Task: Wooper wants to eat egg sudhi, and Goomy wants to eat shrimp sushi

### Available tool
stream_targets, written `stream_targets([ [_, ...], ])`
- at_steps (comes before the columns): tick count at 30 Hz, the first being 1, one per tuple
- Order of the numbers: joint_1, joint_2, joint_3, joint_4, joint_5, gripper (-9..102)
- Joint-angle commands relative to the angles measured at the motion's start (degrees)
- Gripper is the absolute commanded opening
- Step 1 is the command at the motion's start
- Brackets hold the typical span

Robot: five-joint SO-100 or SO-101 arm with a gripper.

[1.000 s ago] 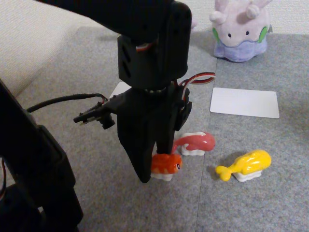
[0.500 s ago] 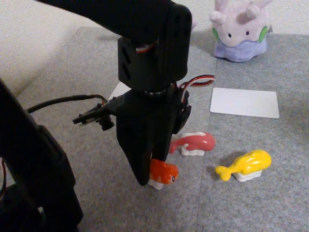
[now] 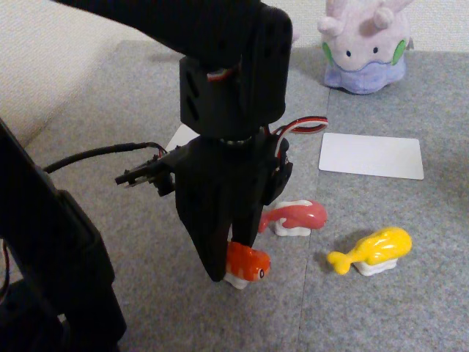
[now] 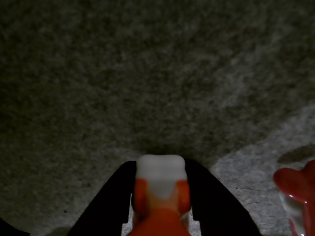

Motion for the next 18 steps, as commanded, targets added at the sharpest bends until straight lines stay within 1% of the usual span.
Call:
stream_targets([
  [1,0.2,0.9,-1.1,0.4,0.2,6],
  [4,0.4,1.1,-1.7,0.6,1.4,6],
  [8,-0.4,1.1,-1.8,-0.2,7.6,6],
  [14,-5.2,1.8,-1.8,-0.3,16.8,6],
  [18,-8.7,6.6,-1.8,-0.2,23.8,6],
])
